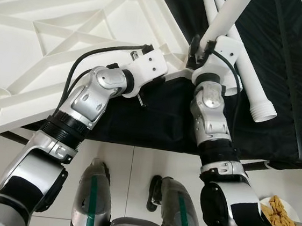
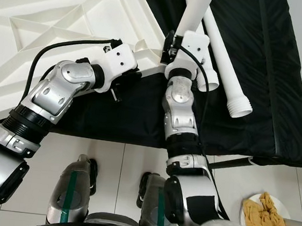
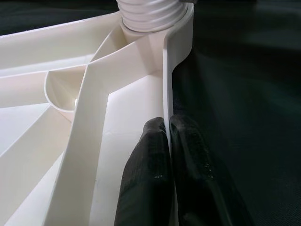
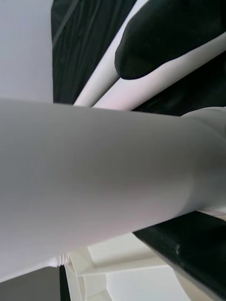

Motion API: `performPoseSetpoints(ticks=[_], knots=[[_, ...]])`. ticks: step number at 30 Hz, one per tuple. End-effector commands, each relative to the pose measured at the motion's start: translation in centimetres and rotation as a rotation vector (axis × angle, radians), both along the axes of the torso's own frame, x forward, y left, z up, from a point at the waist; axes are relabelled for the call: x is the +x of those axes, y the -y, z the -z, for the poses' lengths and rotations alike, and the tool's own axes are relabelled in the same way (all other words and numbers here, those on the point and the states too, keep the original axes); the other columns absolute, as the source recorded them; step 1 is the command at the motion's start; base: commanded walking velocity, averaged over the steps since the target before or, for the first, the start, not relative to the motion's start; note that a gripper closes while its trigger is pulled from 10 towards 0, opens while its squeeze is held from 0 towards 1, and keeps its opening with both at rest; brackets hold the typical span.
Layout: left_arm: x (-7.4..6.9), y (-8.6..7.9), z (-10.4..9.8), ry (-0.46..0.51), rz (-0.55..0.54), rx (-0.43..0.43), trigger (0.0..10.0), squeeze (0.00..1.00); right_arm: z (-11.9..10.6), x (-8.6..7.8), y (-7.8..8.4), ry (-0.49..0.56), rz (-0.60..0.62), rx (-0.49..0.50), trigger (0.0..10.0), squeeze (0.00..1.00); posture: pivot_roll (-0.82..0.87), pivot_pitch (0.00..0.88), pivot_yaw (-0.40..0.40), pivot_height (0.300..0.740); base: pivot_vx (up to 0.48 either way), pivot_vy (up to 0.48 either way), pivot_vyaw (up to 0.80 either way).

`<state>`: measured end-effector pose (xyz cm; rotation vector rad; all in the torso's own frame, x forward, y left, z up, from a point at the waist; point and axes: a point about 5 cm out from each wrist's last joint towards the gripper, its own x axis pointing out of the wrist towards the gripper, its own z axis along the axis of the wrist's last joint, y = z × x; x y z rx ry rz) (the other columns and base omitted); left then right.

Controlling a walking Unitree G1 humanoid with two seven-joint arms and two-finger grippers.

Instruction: Building children table

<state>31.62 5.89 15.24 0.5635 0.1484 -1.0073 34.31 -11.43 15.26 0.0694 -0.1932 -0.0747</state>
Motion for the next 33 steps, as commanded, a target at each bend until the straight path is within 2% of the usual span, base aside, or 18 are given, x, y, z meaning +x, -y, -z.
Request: performPoseSetpoints(ticks=[1,8,10,11,14,15,20,26,33], knots=[[-0.3,0.6,-1.1,0.056,0.018,-0.033,10.0,0.0,0.9,-0.3,0.4,-0.034,-0.024,0.005,10.0,1.0,0.08,0.048,-0.051,0.74,0.0,0.0,0.0],[-0.3,0.7,-1.1,0.059,0.019,-0.035,10.0,0.0,1.0,-0.5,0.7,-0.021,-0.194,-0.026,10.0,1.0,0.07,0.039,-0.055,0.74,0.0,0.0,0.0],[-0.3,0.7,-1.1,0.06,0.019,-0.037,10.0,0.0,1.4,-0.5,0.7,-0.038,-0.311,-0.059,10.0,1.0,0.07,0.036,-0.056,0.74,0.0,0.0,0.0],[-0.2,0.8,-1.1,0.061,0.02,-0.037,10.0,0.0,1.6,-0.5,0.8,-0.049,-0.369,-0.083,10.0,0.75,0.07,0.035,-0.057,0.74,0.0,0.0,0.0],[-0.2,0.8,-1.1,0.061,0.021,-0.038,10.0,0.0,1.7,-0.5,1.0,-0.056,-0.406,-0.098,10.0,0.75,0.07,0.035,-0.057,0.74,0.0,0.0,0.0],[-0.2,0.9,-1.1,0.062,0.022,-0.038,10.0,0.0,1.7,-0.4,1.3,-0.056,-0.432,-0.105,10.0,0.0,0.07,0.036,-0.056,0.74,0.0,0.0,0.0],[-0.2,0.9,-1.1,0.062,0.025,-0.04,10.0,0.0,1.2,0.0,2.0,-0.033,-0.486,-0.129,10.0,0.0,0.07,0.037,-0.054,0.74,0.0,0.0,0.0],[0.0,0.8,-1.4,0.067,0.014,-0.042,10.0,0.0,0.4,1.5,3.3,-0.056,-0.576,-0.212,10.0,0.0,0.08,0.044,-0.059,0.74,0.0,0.0,0.0],[-0.4,1.1,-1.3,0.064,0.02,-0.05,10.0,0.0,-0.2,2.1,3.7,-0.053,-0.648,-0.211,10.0,0.0,0.08,0.047,-0.062,0.74,0.0,0.0,0.0]])
